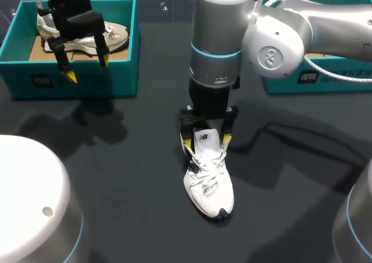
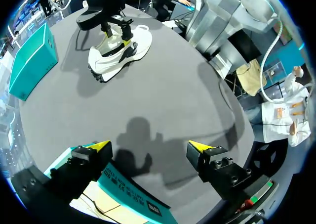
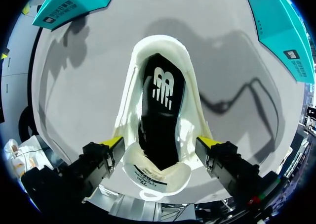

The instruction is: Take the shoe out of the shoebox, open the shoe tongue, remove and reinsert the insole, then place the shoe into the shoebox

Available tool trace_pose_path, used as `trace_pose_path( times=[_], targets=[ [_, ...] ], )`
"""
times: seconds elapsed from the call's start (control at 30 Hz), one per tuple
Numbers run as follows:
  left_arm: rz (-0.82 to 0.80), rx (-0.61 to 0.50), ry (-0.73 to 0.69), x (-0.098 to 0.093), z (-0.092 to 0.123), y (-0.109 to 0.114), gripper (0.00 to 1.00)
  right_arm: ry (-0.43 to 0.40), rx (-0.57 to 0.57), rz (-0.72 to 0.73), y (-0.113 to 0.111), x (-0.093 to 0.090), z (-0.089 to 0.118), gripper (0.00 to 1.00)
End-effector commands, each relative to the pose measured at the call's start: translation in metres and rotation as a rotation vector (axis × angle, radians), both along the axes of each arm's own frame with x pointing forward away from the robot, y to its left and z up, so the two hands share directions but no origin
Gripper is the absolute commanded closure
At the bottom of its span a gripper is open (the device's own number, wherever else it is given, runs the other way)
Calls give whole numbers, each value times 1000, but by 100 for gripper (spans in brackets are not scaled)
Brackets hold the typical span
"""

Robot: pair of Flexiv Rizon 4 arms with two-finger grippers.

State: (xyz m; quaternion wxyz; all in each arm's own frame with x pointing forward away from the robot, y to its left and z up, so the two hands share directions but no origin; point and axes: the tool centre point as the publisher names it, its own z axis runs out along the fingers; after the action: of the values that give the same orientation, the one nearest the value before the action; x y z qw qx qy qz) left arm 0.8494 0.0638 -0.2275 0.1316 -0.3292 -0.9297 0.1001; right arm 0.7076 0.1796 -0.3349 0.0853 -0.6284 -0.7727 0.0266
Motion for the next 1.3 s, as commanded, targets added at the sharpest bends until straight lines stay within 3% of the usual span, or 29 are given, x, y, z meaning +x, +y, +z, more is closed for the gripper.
trace_pose_path(
  times=[0.03,0.2,0.67,0.93,1.03,1.13,1.3],
  targets=[
    [-1,3,1,1,0,0,0,-13,6,-11,-4,-8,1,3],
    [-1,3,1,1,0,0,0,-23,10,-33,-7,-16,3,4],
    [-1,3,1,1,0,0,0,-41,-1,-75,-15,-48,20,22],
    [-1,3,1,1,0,0,0,-41,-11,-90,-17,-75,36,35],
    [-1,3,1,1,0,0,0,-45,-12,-107,-22,-88,41,50],
    [-1,3,1,1,0,0,0,-67,-3,-117,-24,-96,44,58],
    [-1,3,1,1,0,0,0,-94,1,-89,-20,-90,47,62]
  ],
)
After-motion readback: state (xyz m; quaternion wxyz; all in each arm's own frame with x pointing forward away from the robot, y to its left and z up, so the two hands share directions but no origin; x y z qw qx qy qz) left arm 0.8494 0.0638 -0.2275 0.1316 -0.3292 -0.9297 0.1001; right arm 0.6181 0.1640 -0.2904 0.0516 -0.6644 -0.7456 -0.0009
